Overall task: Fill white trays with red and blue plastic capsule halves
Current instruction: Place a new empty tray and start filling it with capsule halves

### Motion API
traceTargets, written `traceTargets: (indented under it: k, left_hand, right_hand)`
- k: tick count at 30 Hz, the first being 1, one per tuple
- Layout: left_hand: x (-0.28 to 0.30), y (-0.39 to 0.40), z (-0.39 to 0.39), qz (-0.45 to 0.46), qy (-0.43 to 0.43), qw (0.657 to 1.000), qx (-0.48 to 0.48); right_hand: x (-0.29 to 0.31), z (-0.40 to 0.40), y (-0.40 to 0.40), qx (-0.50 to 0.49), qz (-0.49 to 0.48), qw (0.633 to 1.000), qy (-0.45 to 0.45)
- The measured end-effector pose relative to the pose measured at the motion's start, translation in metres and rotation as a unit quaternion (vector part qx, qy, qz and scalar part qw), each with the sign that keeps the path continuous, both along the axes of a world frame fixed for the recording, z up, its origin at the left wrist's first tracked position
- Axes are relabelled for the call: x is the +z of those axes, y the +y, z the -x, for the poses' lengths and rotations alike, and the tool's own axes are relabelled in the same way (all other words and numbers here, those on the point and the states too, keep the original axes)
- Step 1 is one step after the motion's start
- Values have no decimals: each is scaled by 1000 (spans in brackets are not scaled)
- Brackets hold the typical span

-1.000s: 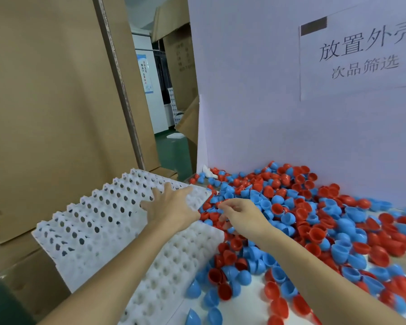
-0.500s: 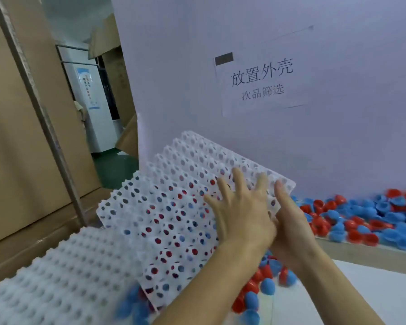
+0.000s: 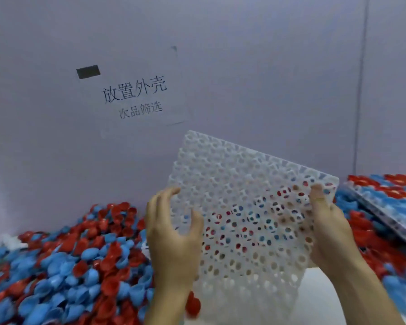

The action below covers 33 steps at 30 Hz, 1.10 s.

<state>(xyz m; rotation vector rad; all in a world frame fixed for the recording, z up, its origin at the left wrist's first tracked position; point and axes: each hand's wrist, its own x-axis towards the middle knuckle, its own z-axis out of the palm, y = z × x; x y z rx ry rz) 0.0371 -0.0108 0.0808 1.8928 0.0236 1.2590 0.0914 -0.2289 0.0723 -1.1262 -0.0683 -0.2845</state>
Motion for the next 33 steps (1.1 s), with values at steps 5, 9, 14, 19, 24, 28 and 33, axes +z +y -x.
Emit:
traceTargets:
  k: [5, 9, 14, 19, 24, 28, 33]
  left_hand:
    - [-22, 40, -13, 87, 182, 979, 34]
    - [-31, 72, -13, 64, 267, 956, -104]
    - [-24, 92, 1, 133, 254, 917, -276]
    - [2, 74, 5, 146, 152, 961, -176]
    - [28, 19, 20, 62, 52, 996, 24]
    - [9, -36, 17, -164, 46, 978, 123]
    - [-11, -72, 14, -263, 101, 953, -106]
  right_hand:
    - [2, -1, -26, 33, 27, 999, 16]
    - [9, 6, -26, 67, 49, 996, 16]
    - [13, 7, -16, -62, 80, 995, -3]
    - [12, 0, 3, -256, 210, 943, -21]
    - [34, 25, 49, -67, 274, 952, -123]
    - [39, 39, 77, 84, 228, 963, -115]
    - [28, 22, 62, -48, 106, 993, -7]
